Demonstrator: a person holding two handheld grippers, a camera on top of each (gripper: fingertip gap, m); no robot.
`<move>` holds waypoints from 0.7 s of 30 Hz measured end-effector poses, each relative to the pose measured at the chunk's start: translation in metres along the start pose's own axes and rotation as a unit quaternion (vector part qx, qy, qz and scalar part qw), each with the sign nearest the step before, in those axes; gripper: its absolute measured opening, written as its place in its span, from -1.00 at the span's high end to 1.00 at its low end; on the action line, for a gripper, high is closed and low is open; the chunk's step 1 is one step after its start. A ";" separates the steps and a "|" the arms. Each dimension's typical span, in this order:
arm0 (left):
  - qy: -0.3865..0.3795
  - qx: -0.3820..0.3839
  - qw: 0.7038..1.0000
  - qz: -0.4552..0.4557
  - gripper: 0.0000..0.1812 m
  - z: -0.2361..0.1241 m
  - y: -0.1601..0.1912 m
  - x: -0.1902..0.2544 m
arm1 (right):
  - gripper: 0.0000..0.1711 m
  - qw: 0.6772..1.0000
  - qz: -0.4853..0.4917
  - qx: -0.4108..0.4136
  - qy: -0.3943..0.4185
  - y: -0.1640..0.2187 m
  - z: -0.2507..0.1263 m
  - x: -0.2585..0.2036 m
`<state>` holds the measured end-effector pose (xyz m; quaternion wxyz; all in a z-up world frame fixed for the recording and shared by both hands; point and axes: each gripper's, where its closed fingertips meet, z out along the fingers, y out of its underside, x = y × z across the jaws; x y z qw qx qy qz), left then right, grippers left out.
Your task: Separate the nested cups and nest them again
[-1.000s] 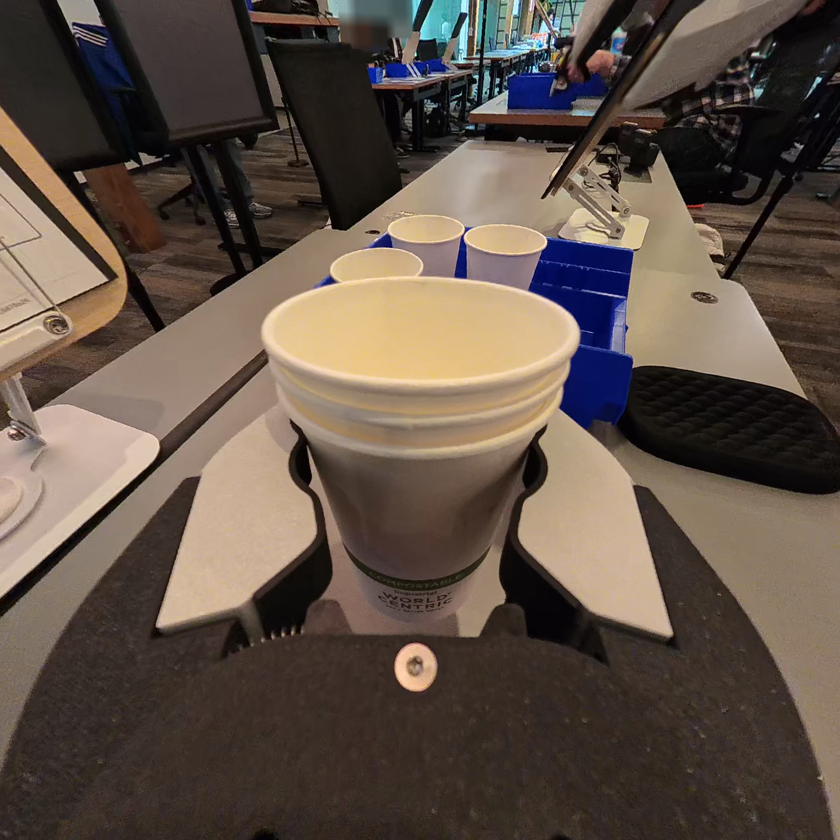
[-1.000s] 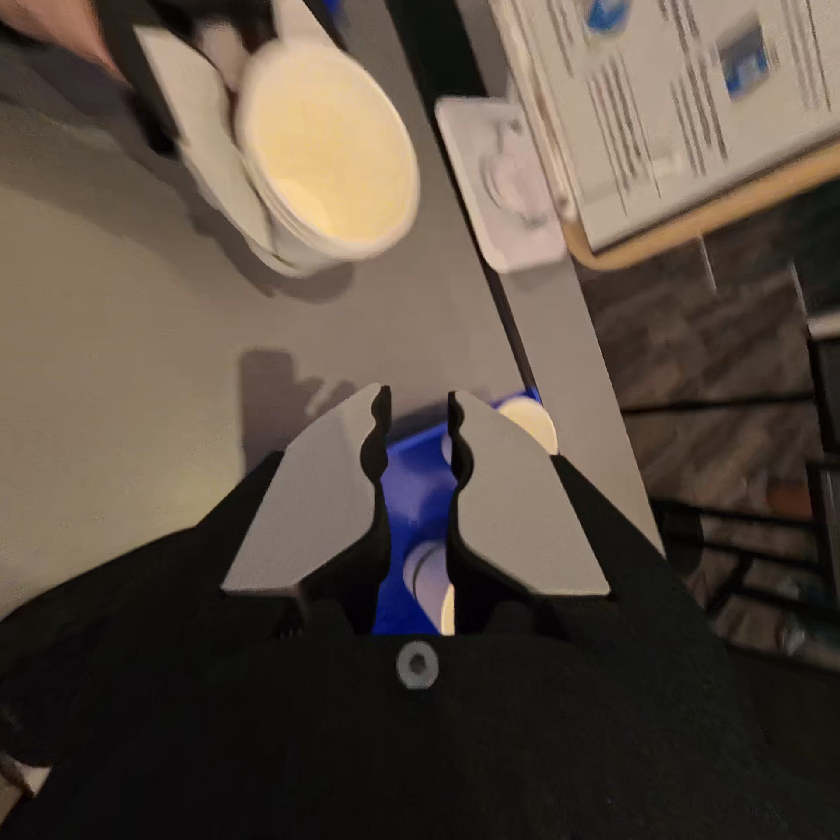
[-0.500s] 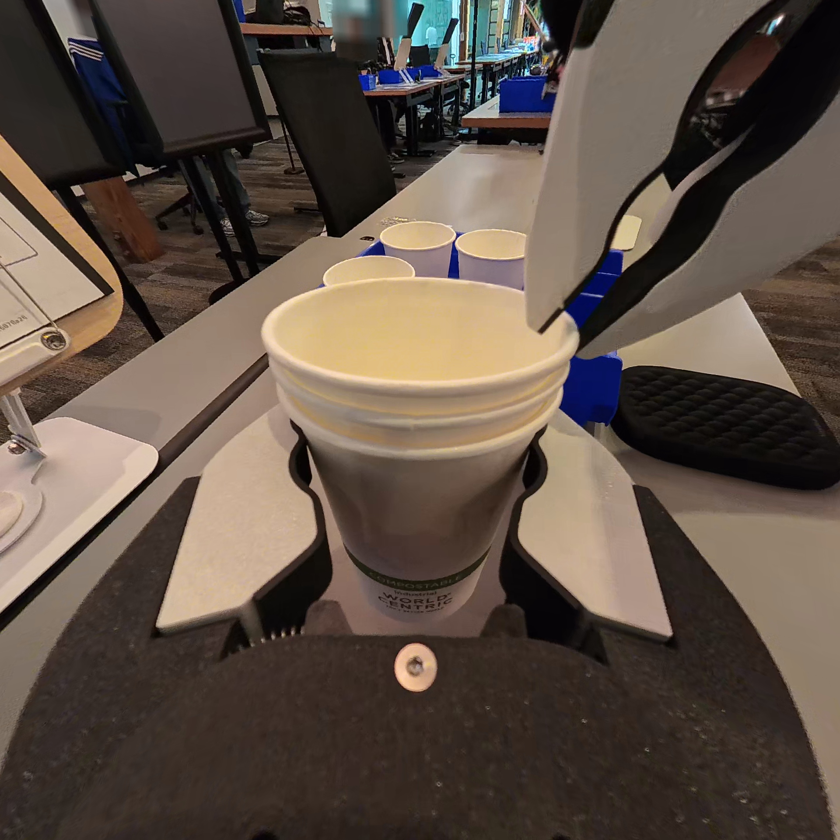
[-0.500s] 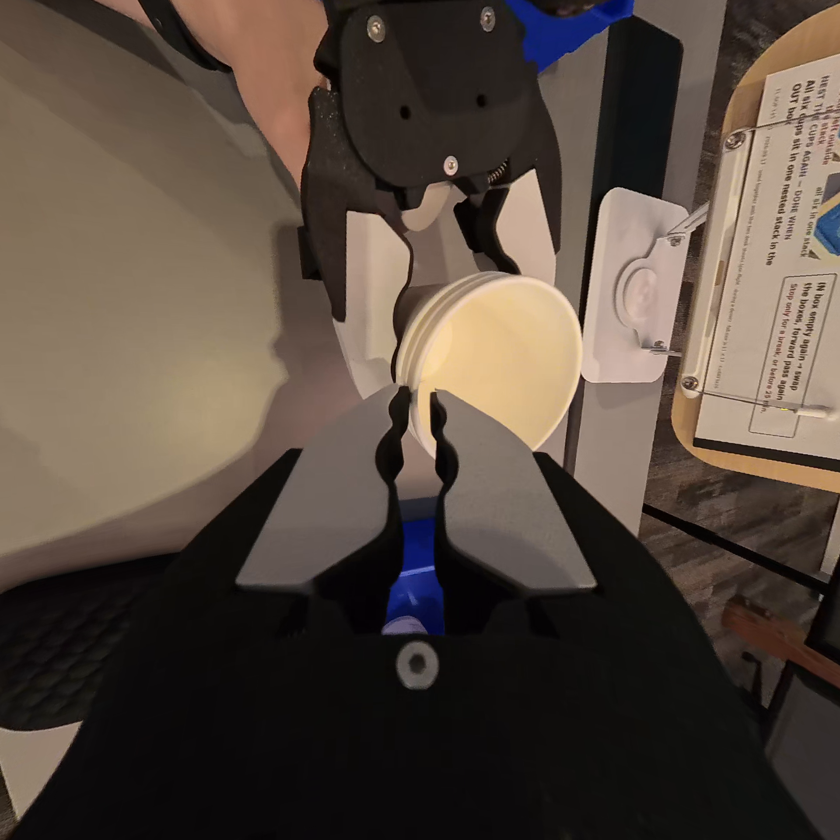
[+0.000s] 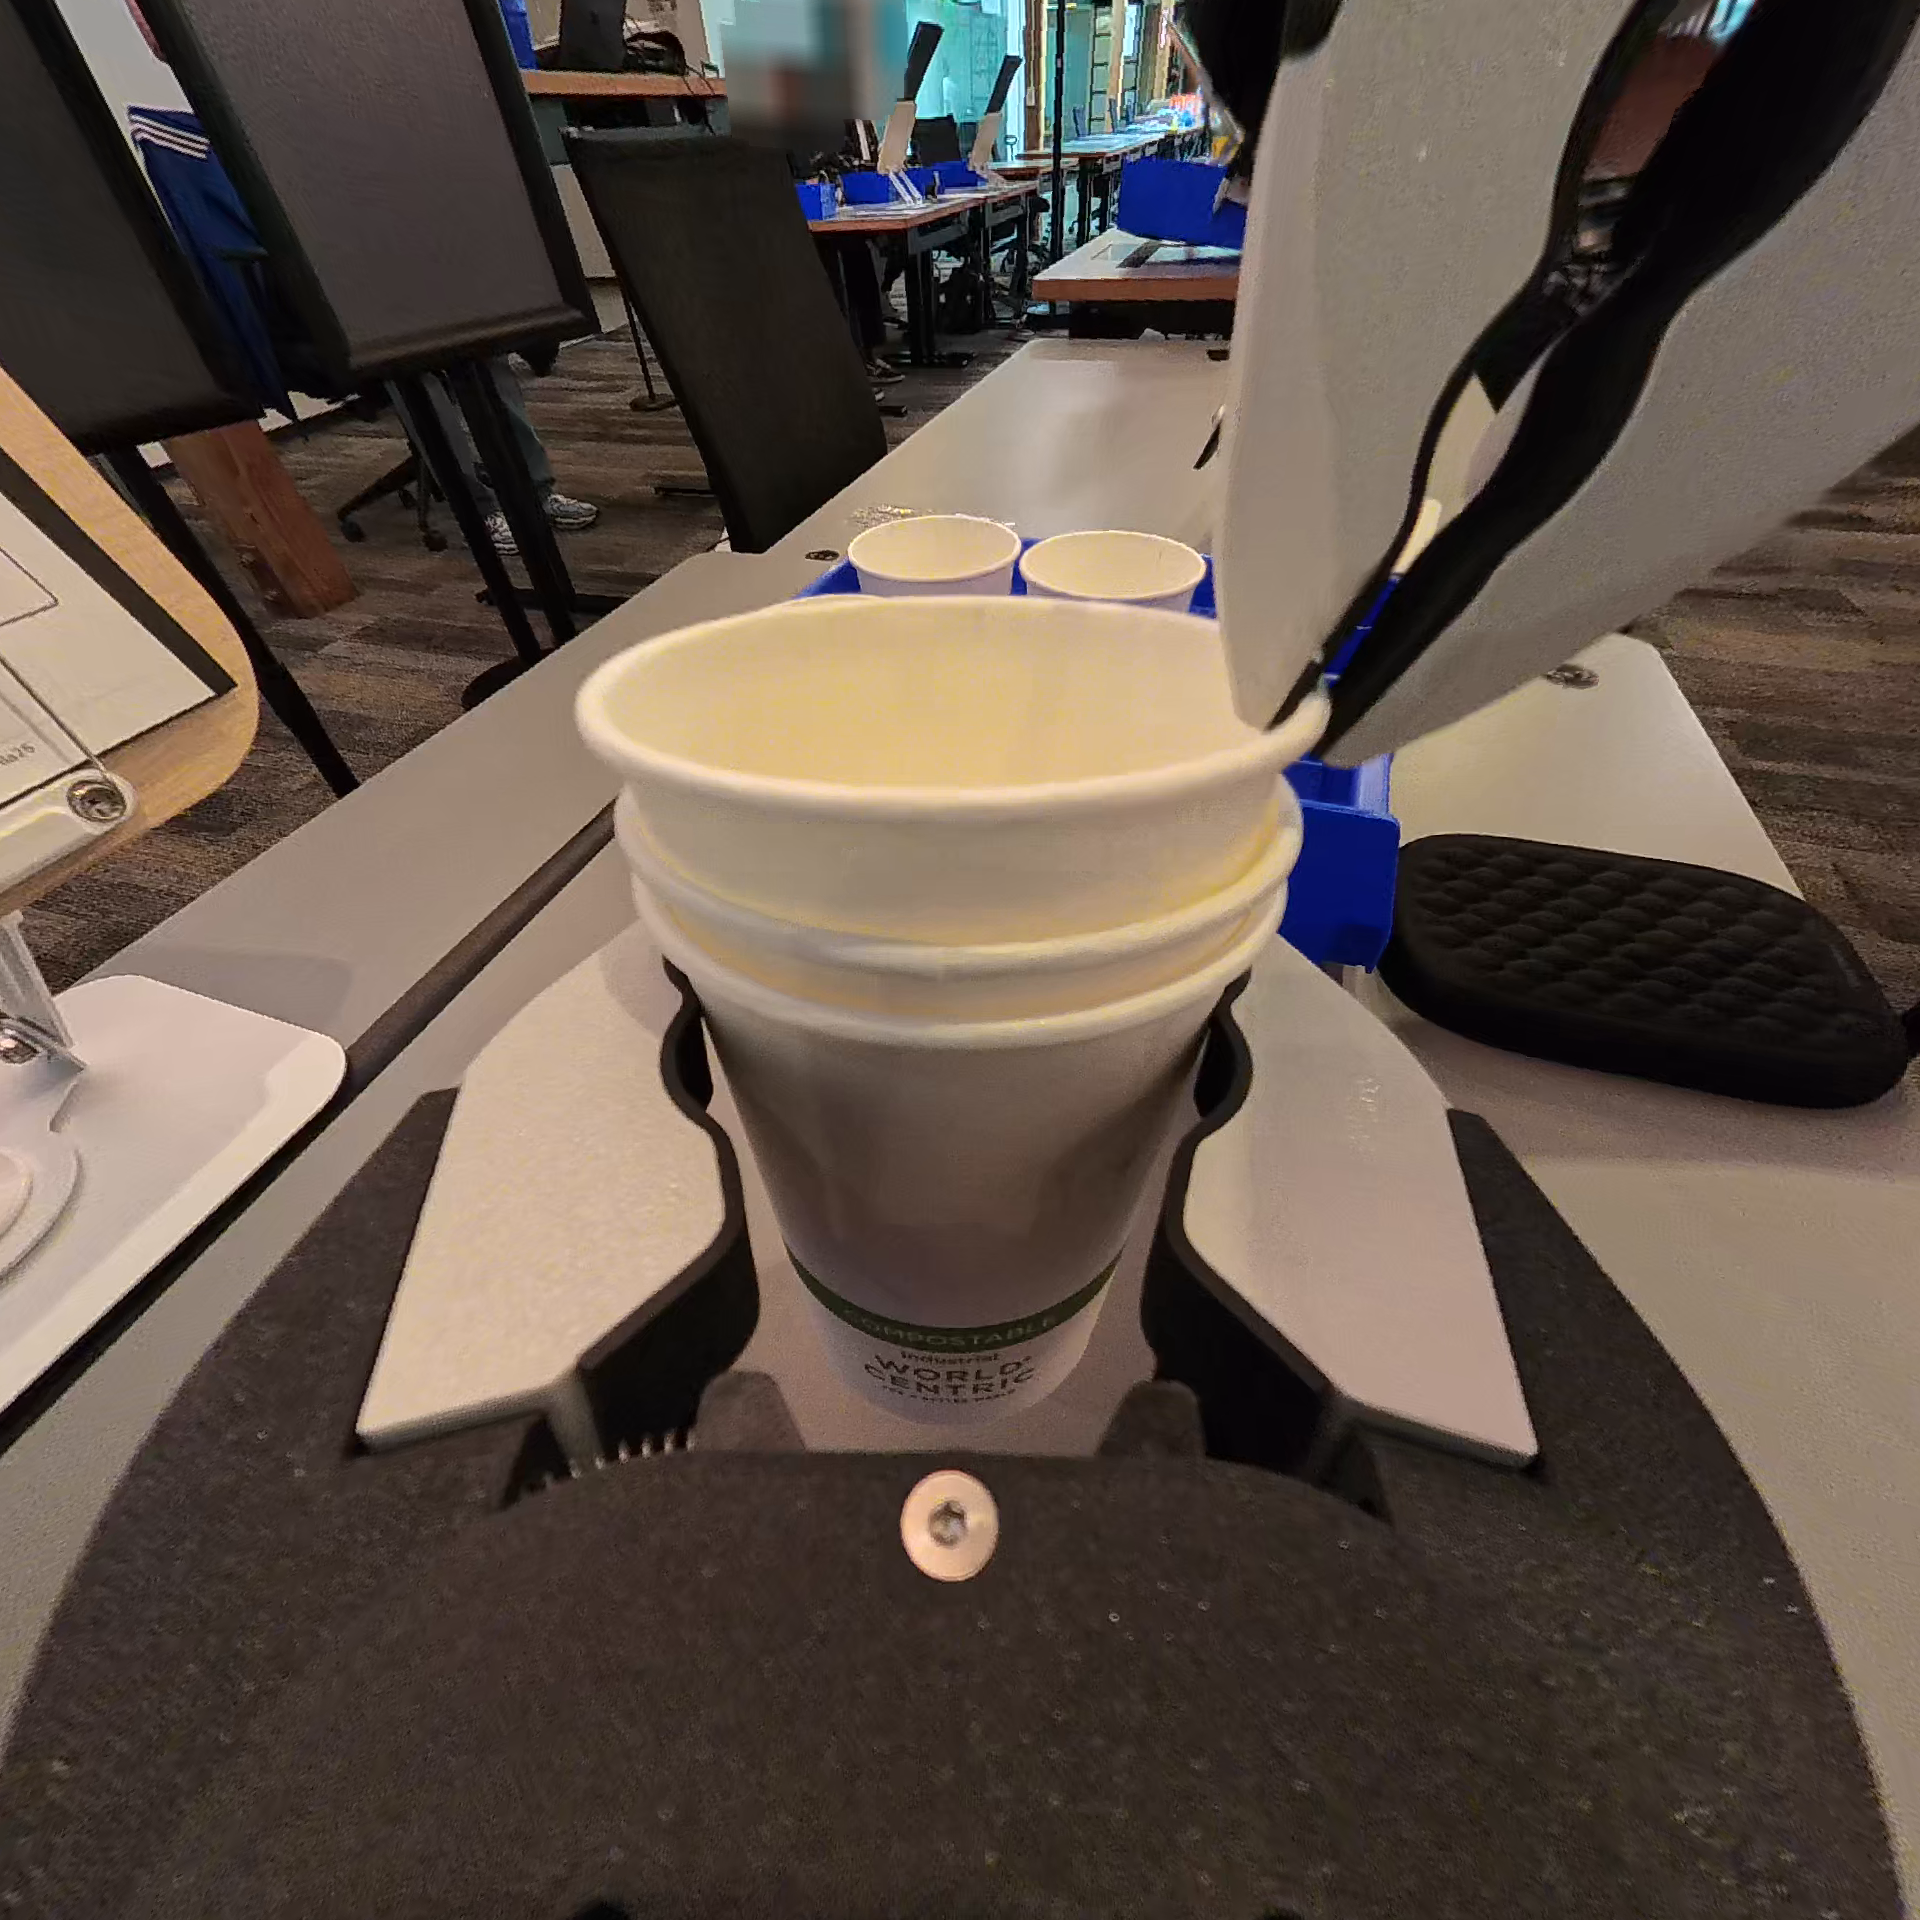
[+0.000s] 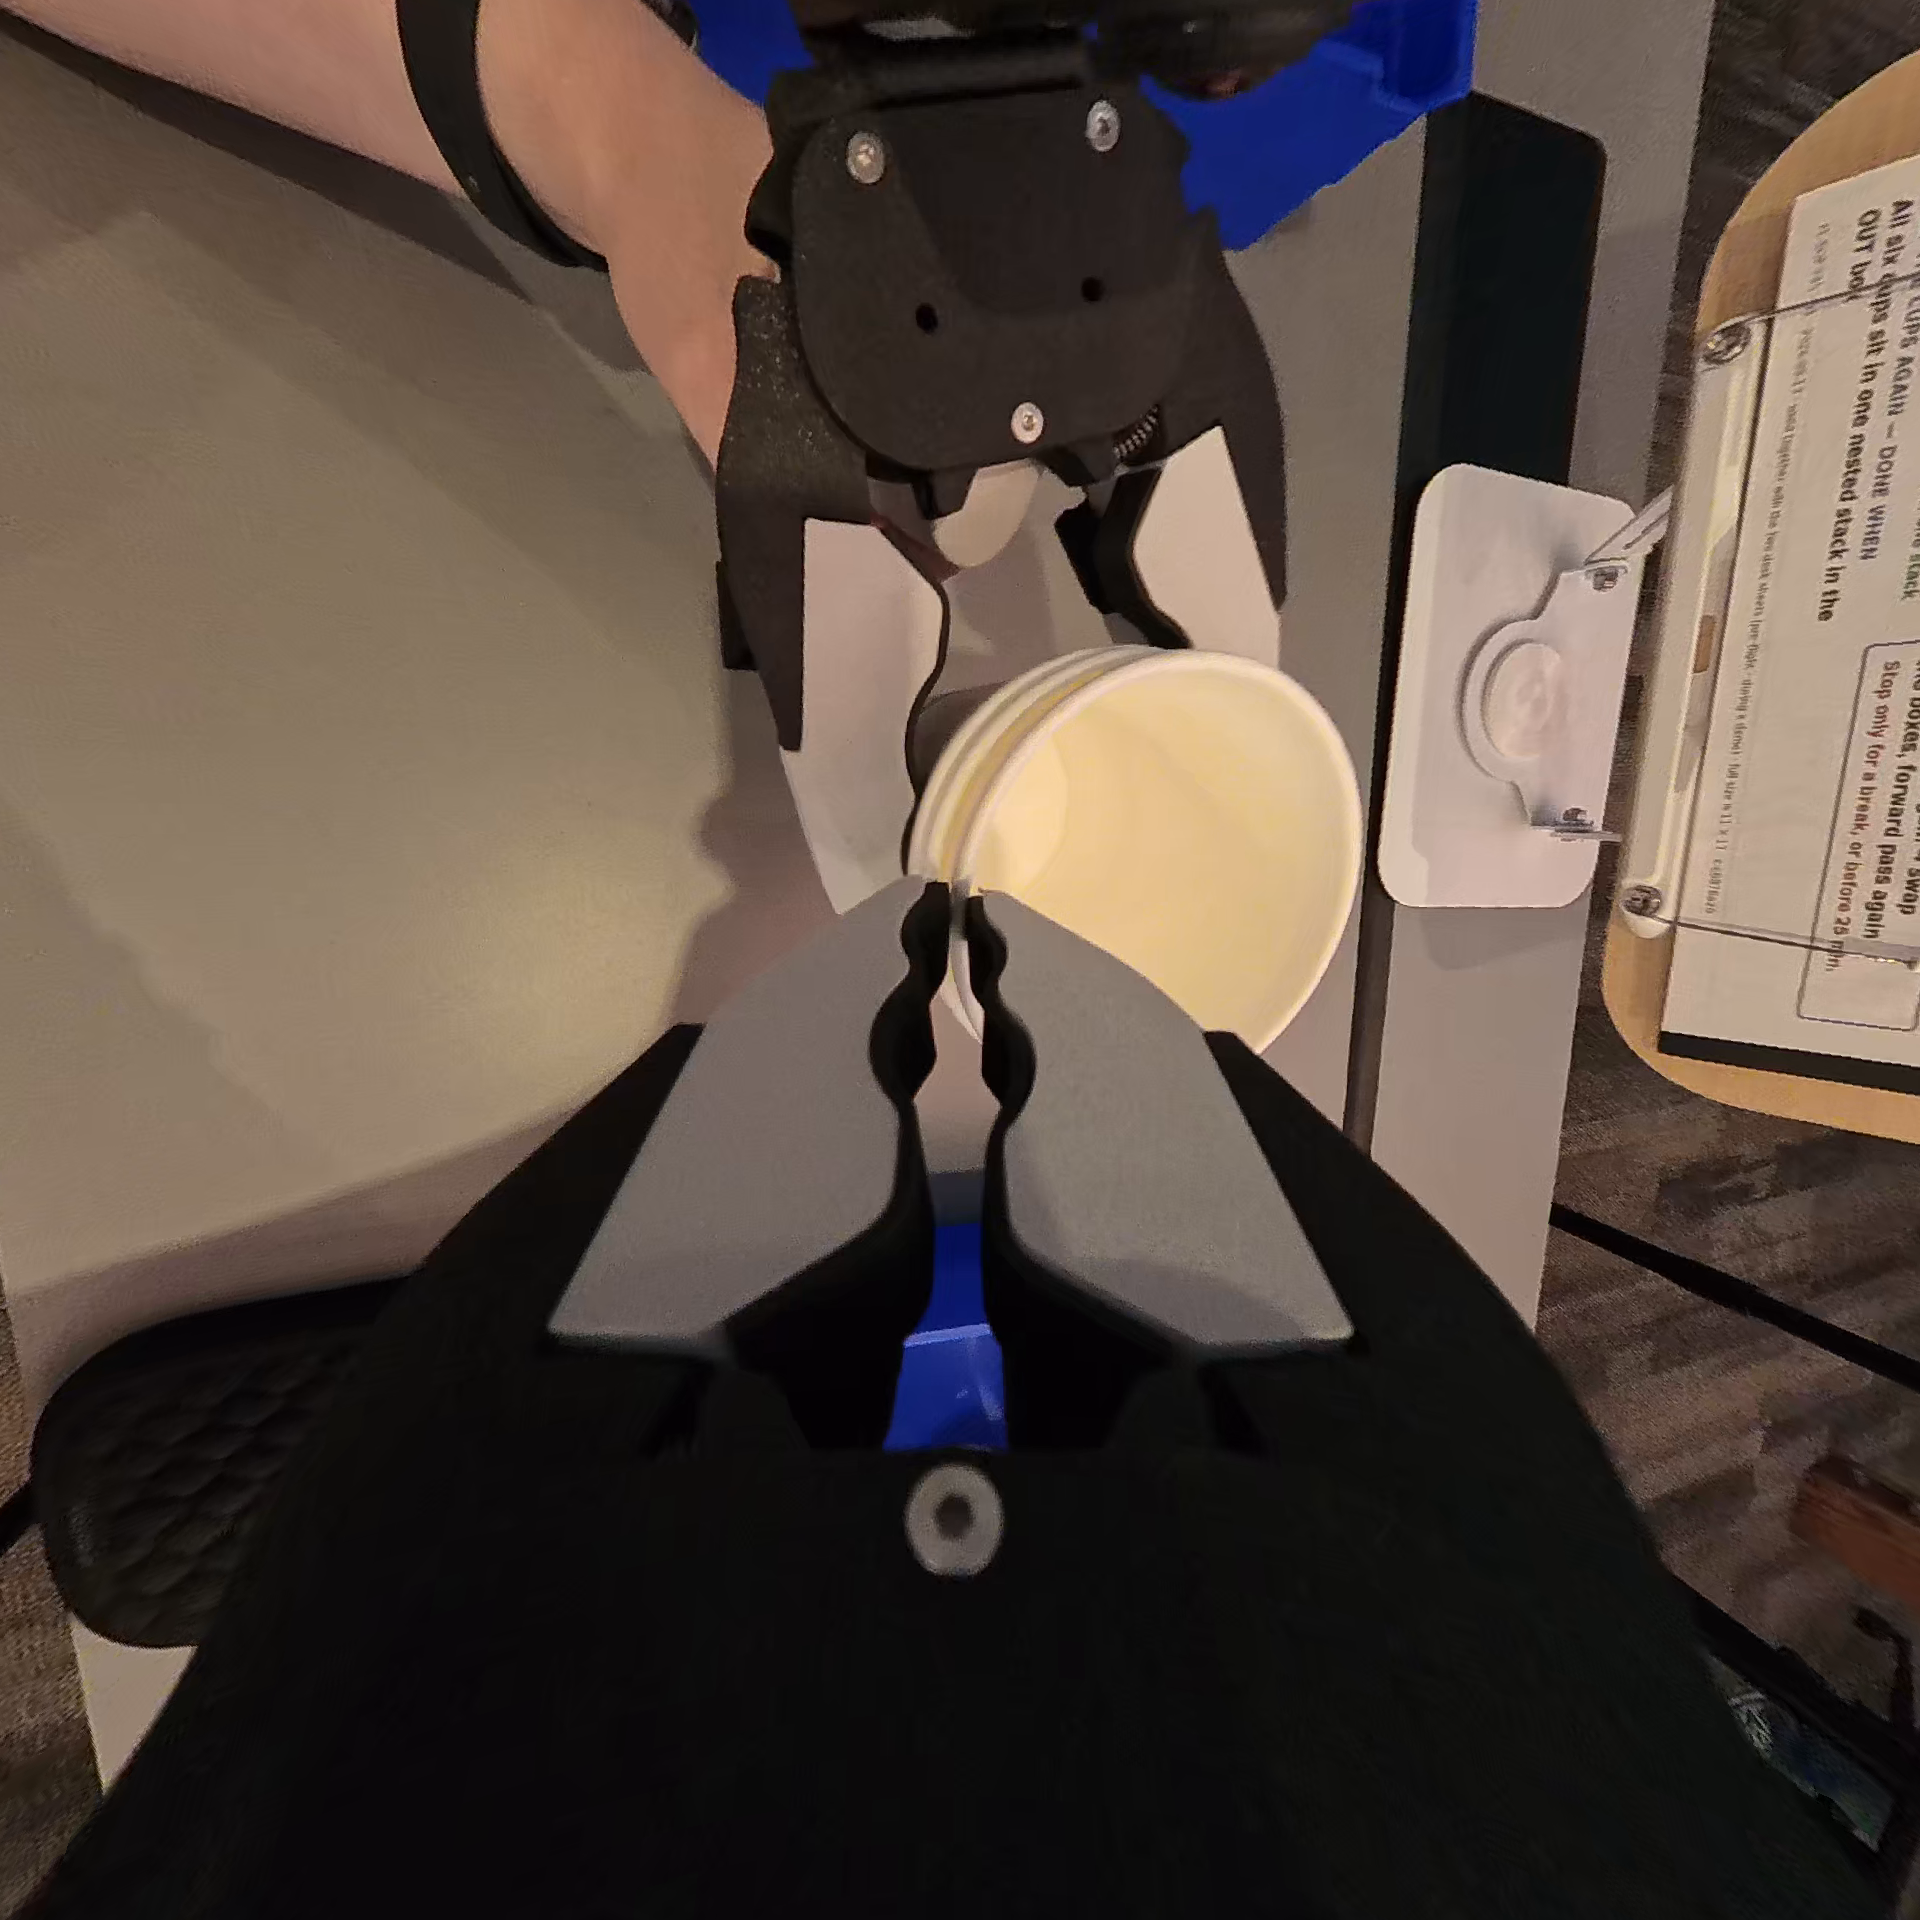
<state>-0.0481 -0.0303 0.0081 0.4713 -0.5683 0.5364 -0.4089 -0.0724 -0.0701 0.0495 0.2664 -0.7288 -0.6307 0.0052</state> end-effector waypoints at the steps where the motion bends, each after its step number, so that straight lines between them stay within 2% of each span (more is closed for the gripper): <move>1: -0.001 -0.002 1.000 0.000 -0.03 0.000 0.001 -0.001 | 0.96 1.000 0.001 0.003 0.003 -0.001 -0.003 0.002; 7: -0.008 -0.018 1.000 0.008 -0.03 0.004 0.009 -0.003 | 0.96 0.999 -0.003 0.012 0.037 -0.009 -0.033 0.018; 14: -0.014 -0.017 1.000 0.005 -0.03 0.002 0.009 -0.007 | 0.97 0.990 0.017 0.049 0.133 -0.012 -0.117 0.043; 18: -0.014 -0.014 1.000 0.006 -0.02 0.001 0.007 -0.006 | 0.97 0.980 0.065 0.017 0.187 0.032 -0.148 0.054; 21: -0.013 -0.016 1.000 0.007 -0.03 0.002 0.007 -0.006 | 0.96 0.973 0.104 -0.044 0.202 0.087 -0.143 0.053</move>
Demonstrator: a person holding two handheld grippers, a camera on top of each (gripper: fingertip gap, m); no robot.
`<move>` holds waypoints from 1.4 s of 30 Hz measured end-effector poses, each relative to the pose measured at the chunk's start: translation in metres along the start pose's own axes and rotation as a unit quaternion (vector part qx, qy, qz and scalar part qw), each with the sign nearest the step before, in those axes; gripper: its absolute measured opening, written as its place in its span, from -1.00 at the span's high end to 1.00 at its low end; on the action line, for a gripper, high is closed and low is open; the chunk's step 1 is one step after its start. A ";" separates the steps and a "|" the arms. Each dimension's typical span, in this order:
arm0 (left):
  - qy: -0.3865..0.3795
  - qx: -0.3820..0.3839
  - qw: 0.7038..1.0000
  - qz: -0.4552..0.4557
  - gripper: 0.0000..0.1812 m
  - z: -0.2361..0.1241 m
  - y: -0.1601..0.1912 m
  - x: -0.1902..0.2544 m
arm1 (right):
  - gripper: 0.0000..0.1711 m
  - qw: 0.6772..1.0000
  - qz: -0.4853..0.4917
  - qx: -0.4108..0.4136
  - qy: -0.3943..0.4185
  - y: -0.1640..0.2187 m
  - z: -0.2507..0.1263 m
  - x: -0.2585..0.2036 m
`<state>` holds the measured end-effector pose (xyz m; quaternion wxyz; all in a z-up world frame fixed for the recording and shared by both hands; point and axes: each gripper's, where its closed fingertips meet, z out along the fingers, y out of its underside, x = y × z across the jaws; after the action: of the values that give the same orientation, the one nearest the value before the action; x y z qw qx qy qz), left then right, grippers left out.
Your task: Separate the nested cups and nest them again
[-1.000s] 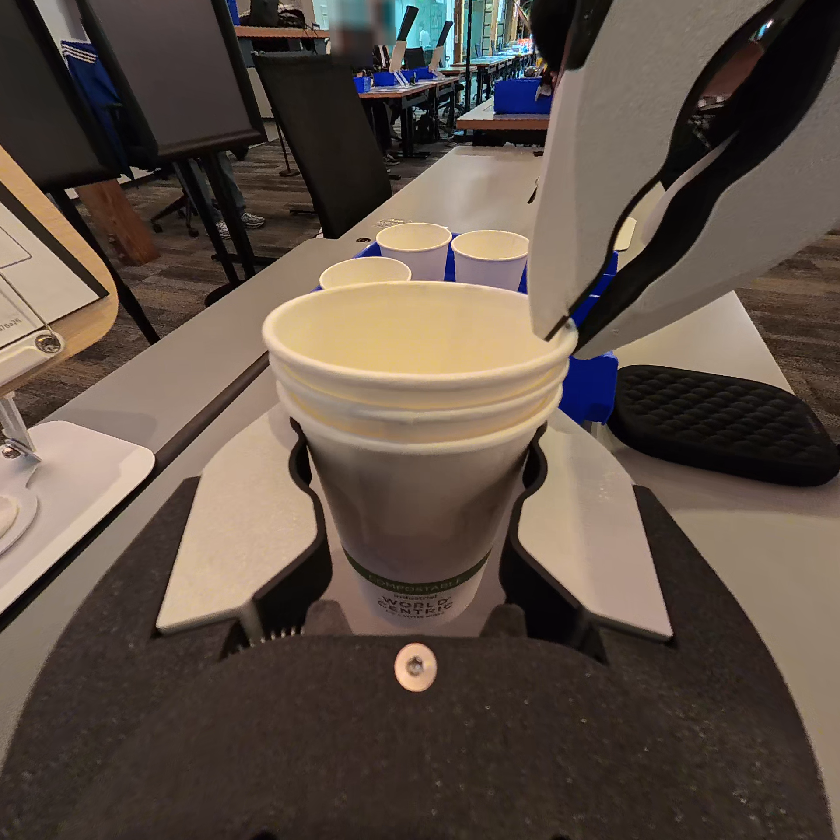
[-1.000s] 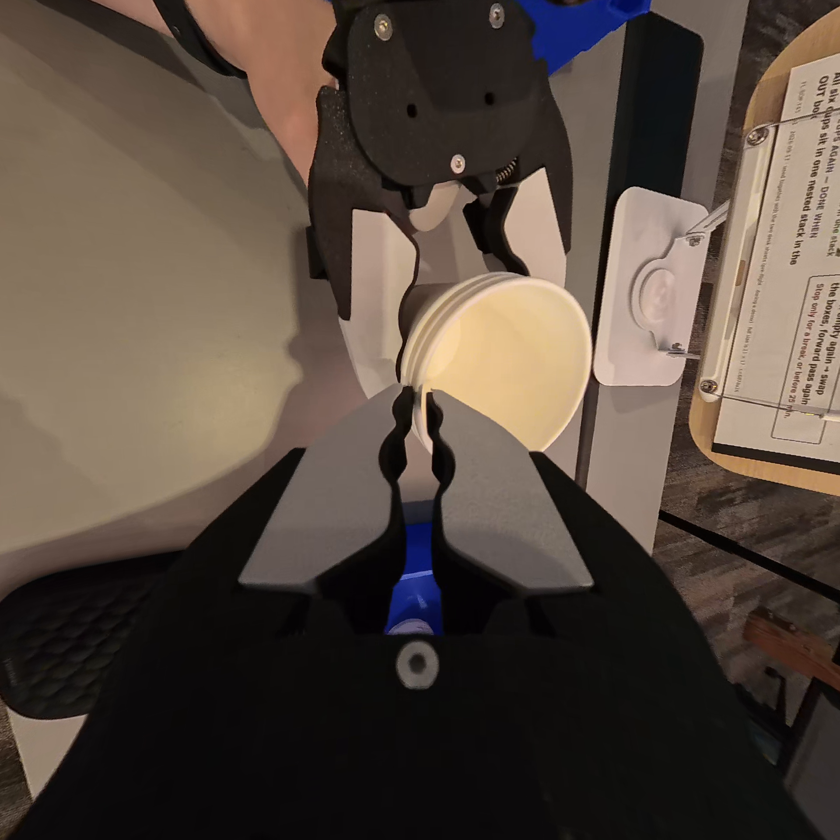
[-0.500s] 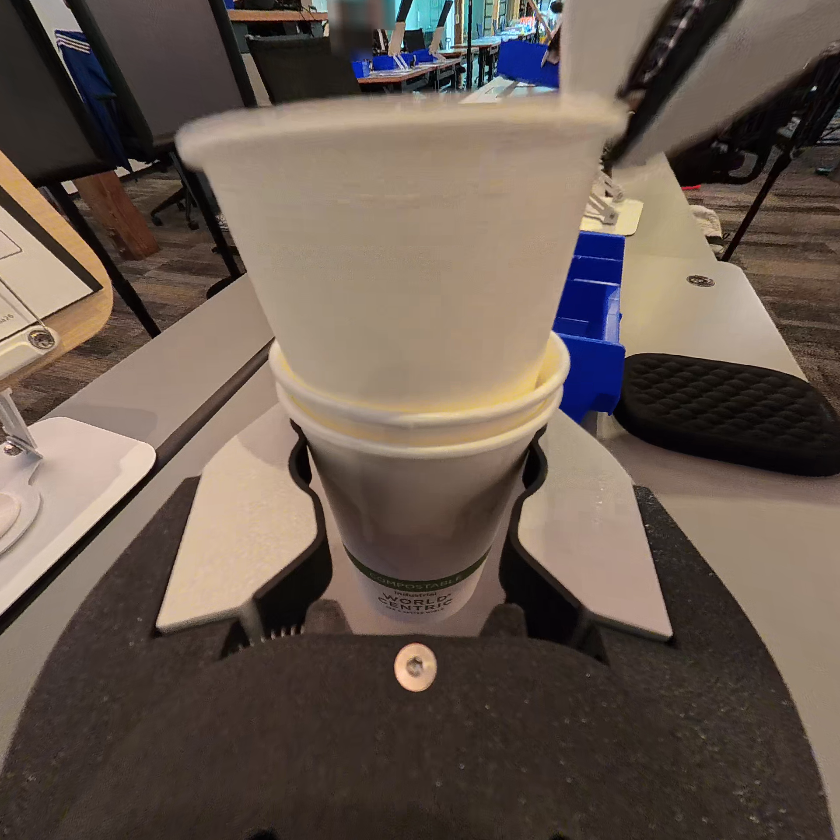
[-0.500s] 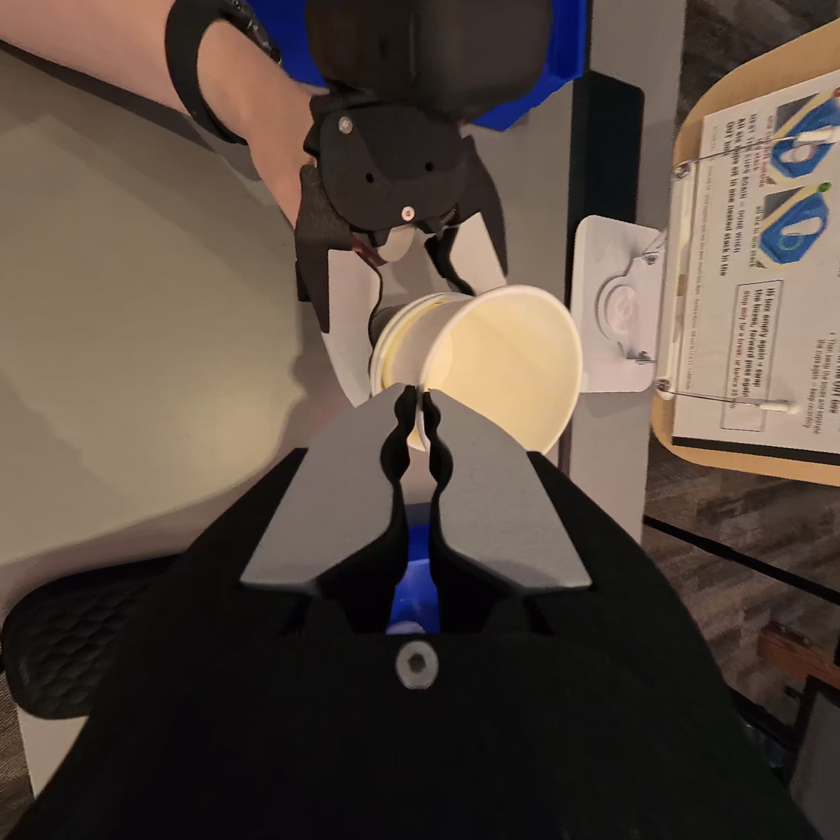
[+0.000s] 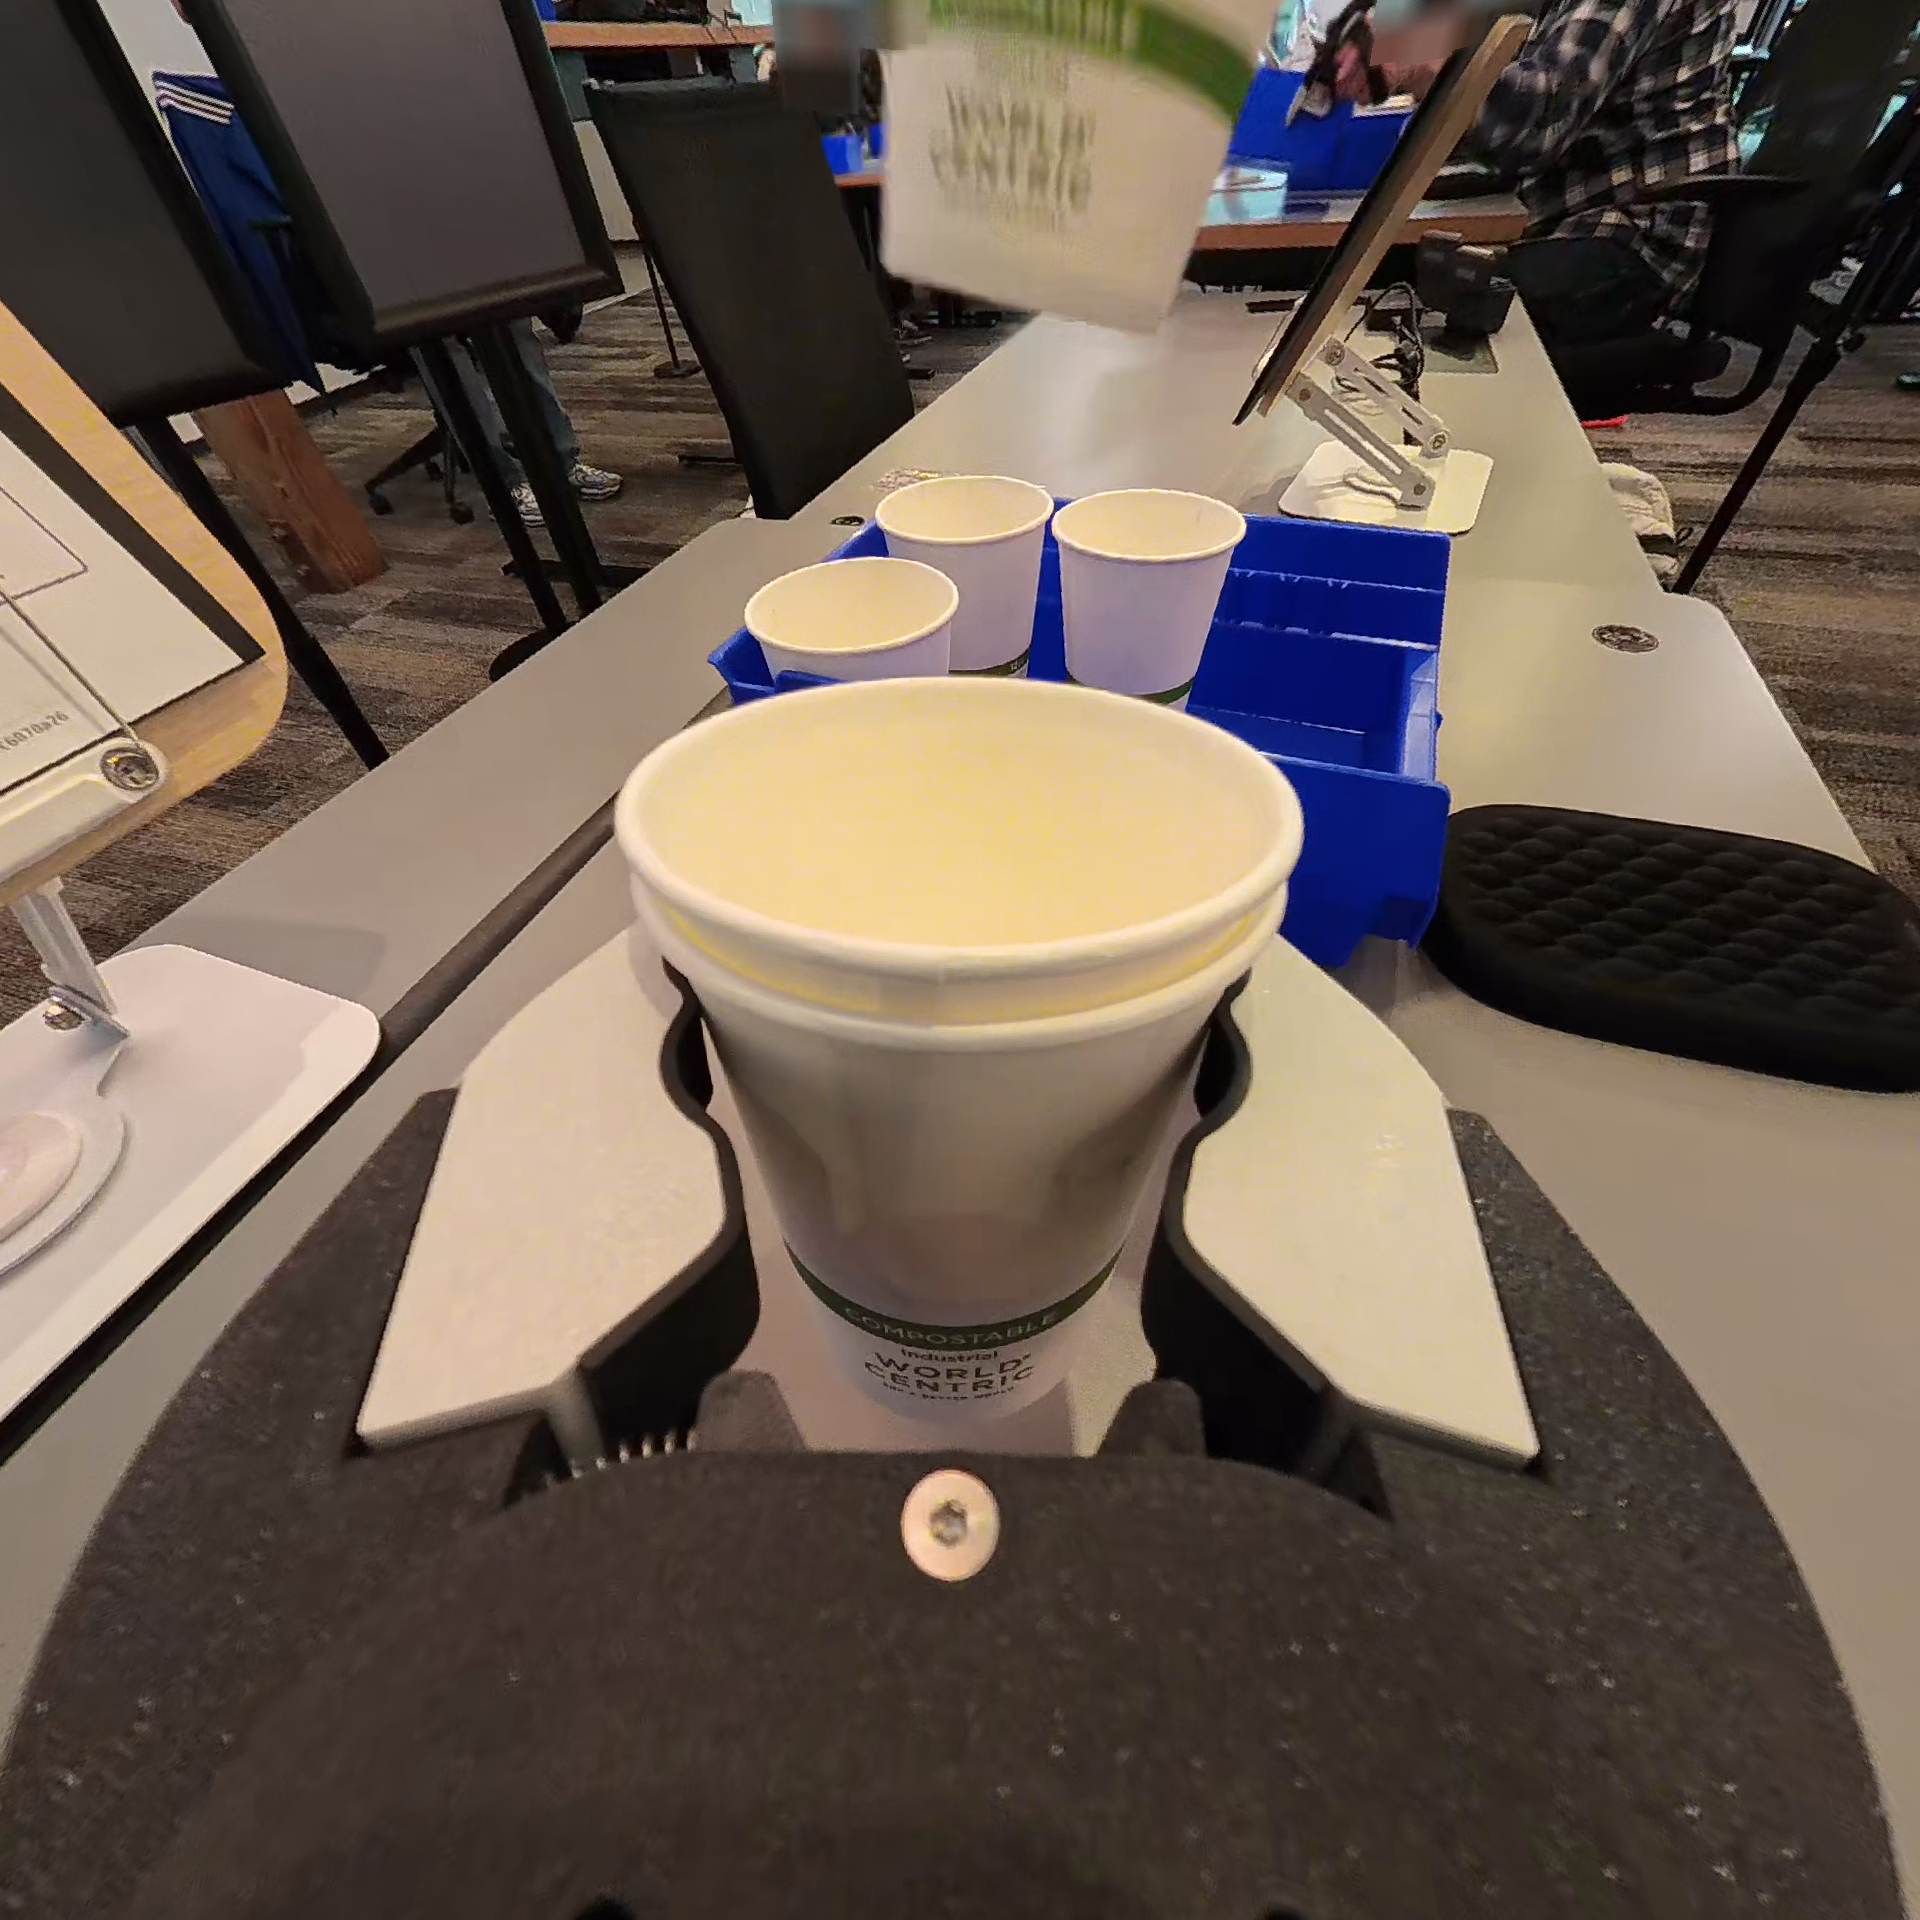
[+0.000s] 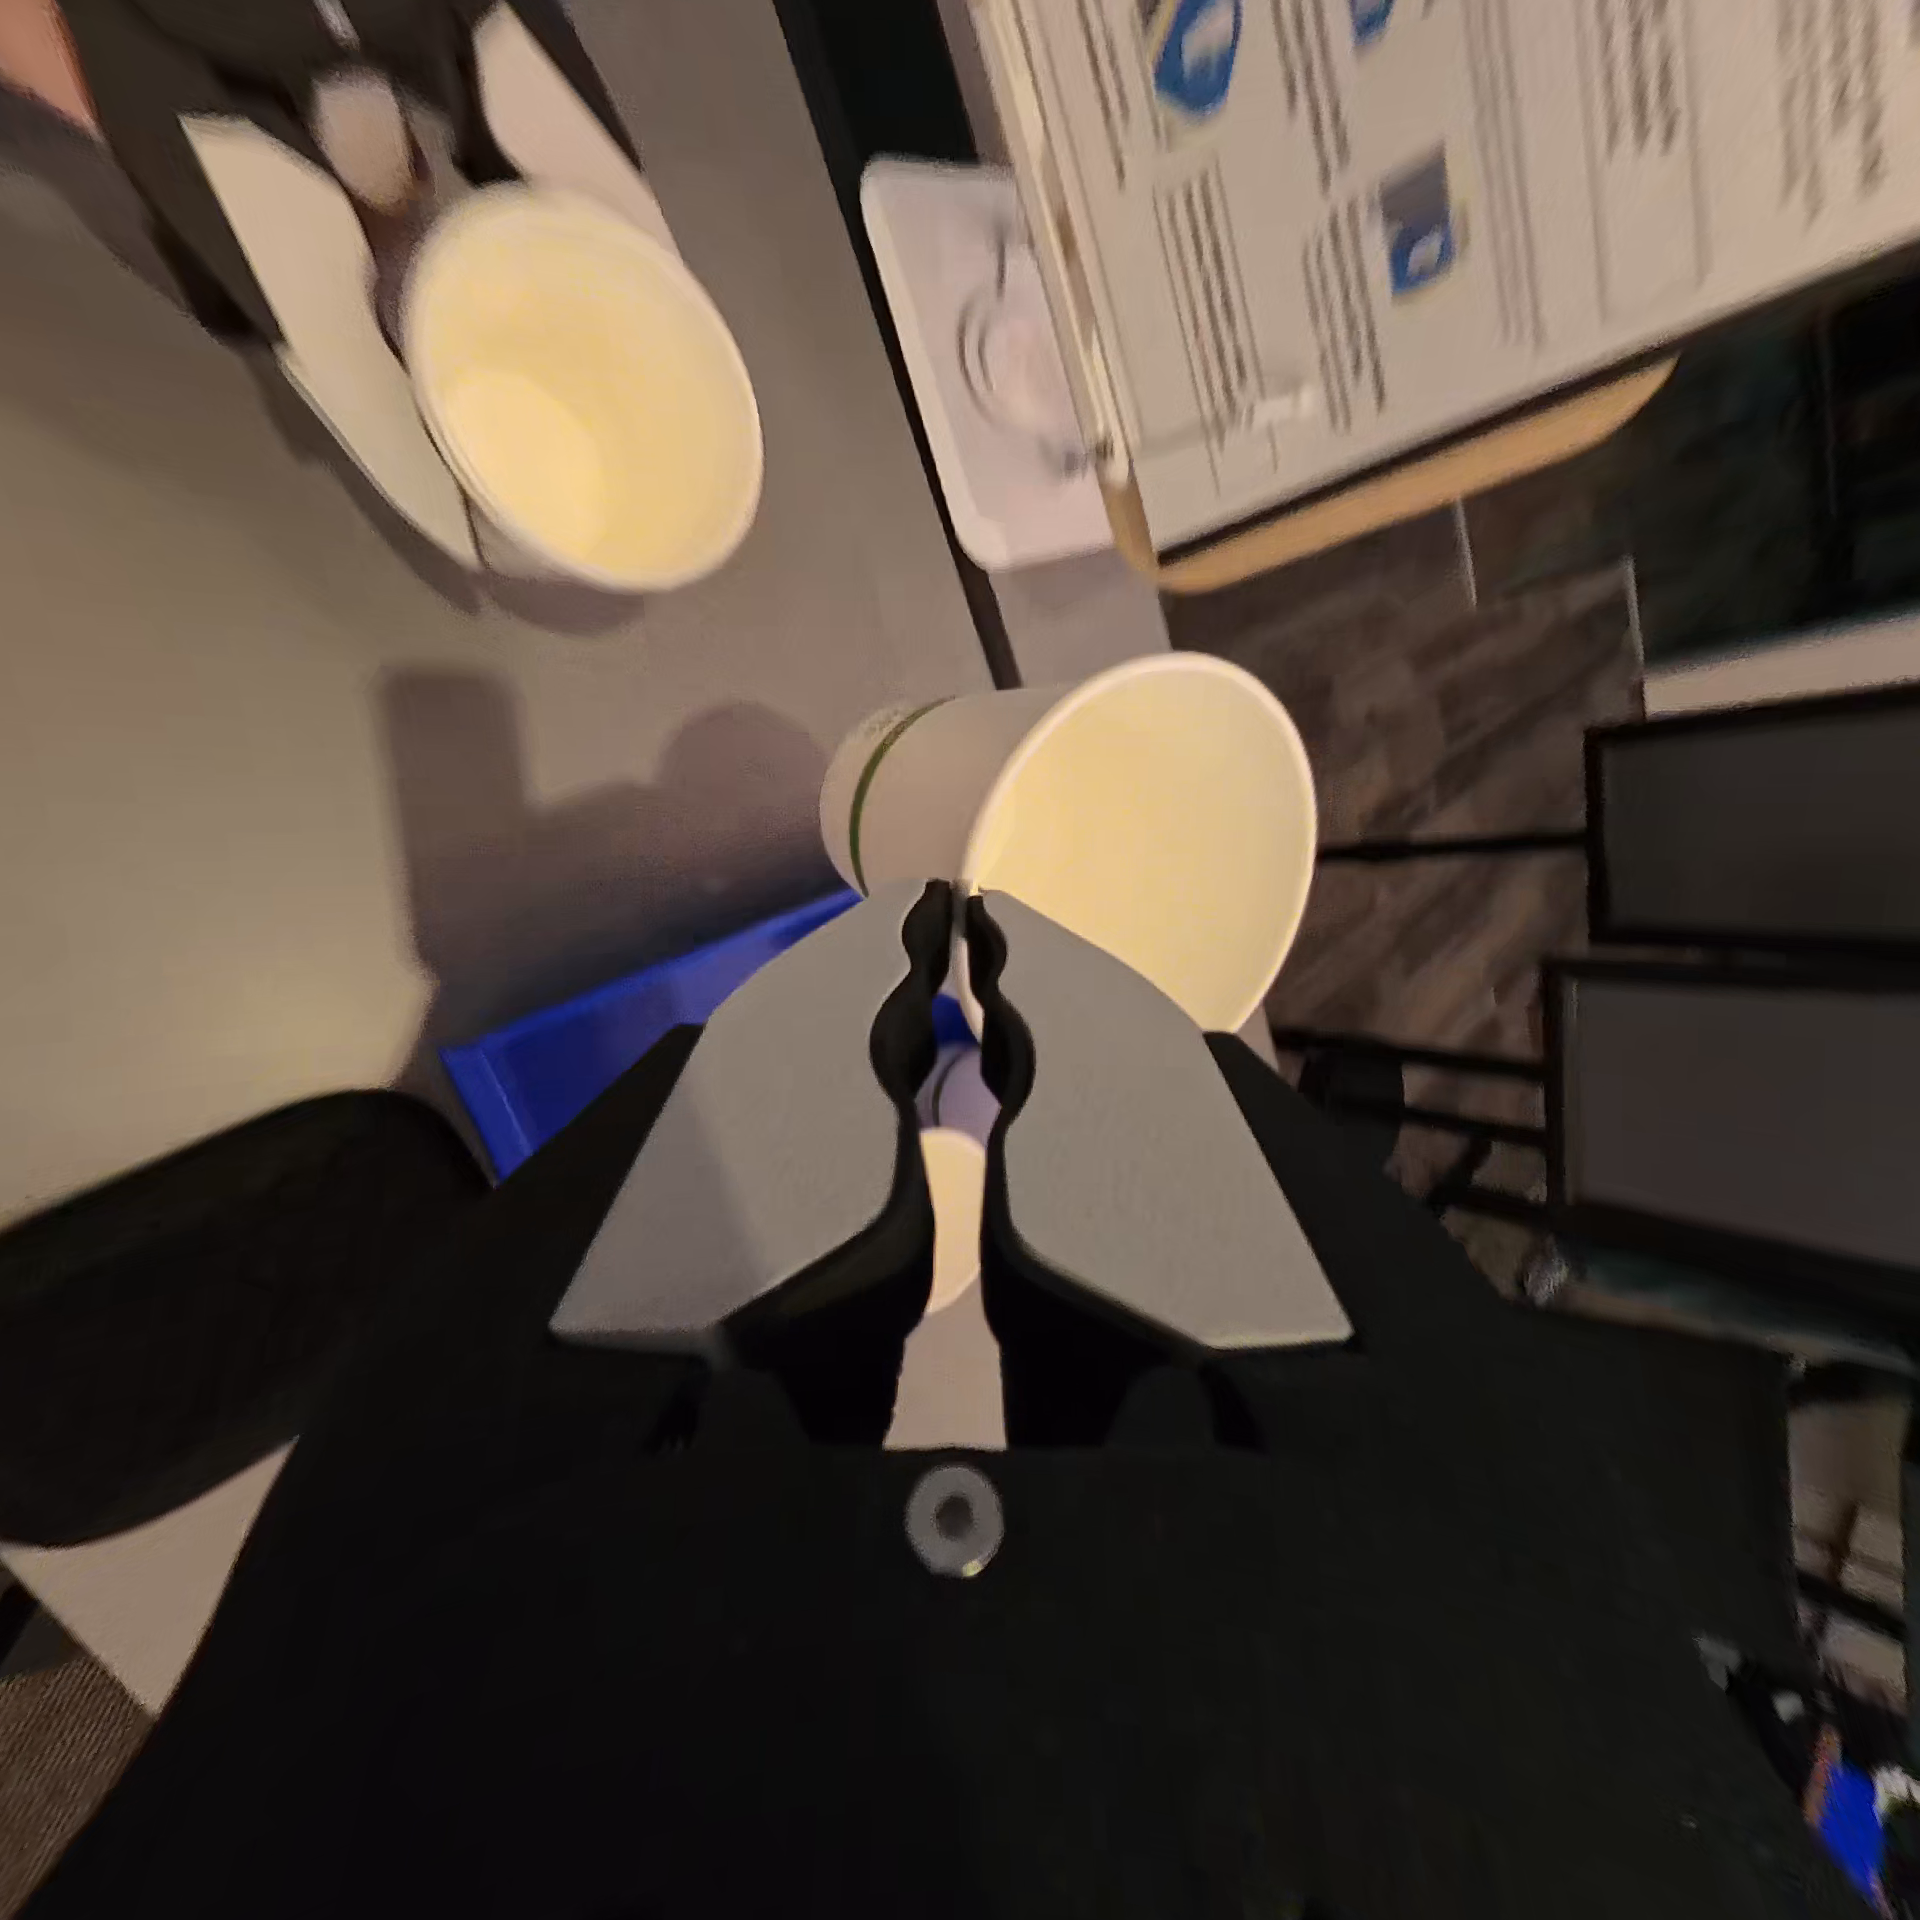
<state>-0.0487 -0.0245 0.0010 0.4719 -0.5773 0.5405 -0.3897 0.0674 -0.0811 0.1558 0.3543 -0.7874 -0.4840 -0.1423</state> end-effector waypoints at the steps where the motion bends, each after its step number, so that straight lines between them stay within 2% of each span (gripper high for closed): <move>1: 0.000 -0.001 1.000 0.001 -0.03 0.000 0.000 0.000 | 0.96 1.000 0.006 -0.019 0.001 0.016 0.006 -0.002; 8: 0.000 -0.004 1.000 0.005 -0.03 0.001 0.001 0.001 | 0.96 0.993 0.000 -0.113 -0.011 0.094 0.058 -0.036; 14: 0.000 -0.003 1.000 0.003 -0.03 0.000 0.001 0.000 | 0.96 0.986 -0.007 -0.158 -0.045 0.130 0.098 -0.068; 25: 0.001 -0.006 1.000 0.003 -0.03 0.001 0.002 0.000 | 0.96 0.983 -0.026 -0.167 -0.069 0.142 0.136 -0.090; 42: 0.003 -0.005 1.000 0.005 -0.03 0.000 0.001 0.002 | 0.96 0.985 -0.021 -0.157 -0.072 0.141 0.150 -0.084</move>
<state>-0.0484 -0.0261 -0.0002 0.4695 -0.5757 0.5464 -0.3867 0.1297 -0.0721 -0.0575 0.1879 -0.8308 -0.4966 -0.1671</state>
